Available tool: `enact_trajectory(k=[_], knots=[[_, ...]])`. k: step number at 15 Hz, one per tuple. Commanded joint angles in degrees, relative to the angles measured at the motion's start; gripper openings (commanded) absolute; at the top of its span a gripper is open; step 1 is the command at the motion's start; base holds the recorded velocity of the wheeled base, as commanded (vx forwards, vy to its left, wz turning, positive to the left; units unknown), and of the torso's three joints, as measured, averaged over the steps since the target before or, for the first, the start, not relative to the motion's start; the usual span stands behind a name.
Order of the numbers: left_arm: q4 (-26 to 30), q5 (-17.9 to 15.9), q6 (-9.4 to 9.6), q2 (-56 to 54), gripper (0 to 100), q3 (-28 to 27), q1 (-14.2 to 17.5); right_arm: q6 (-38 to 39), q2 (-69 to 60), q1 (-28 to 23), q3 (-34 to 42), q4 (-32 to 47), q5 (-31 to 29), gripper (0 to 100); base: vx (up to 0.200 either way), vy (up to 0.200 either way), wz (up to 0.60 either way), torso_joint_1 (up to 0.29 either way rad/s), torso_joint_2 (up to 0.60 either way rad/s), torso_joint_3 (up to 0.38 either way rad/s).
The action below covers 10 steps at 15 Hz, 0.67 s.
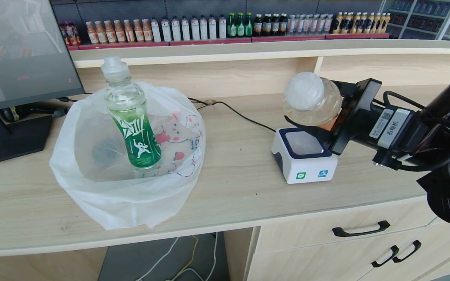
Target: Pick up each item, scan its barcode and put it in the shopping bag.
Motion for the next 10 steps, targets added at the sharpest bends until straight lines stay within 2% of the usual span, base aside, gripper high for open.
enact_trajectory(k=[1, 6, 10], knots=[[0.0, 0.0, -0.08, 0.0, 100, 0.0, 0.0, -0.1, 0.3, 0.0, -0.1, 0.0, 0.2, 0, 0.000, 0.000, 0.00, 0.000, 0.00, 0.000], [0.0, 0.0, -0.08, 0.0, 100, 0.0, 0.0, -0.3, 0.9, 0.3, 0.3, 0.0, 0.5, 0, 0.000, 0.000, 0.00, 0.000, 0.00, 0.000], [0.0, 0.0, -0.08, 0.0, 100, 0.0, 0.0, -1.6, 2.0, 2.7, 0.4, 0.0, 0.4, 0, 0.000, 0.000, 0.00, 0.000, 0.00, 0.000]])
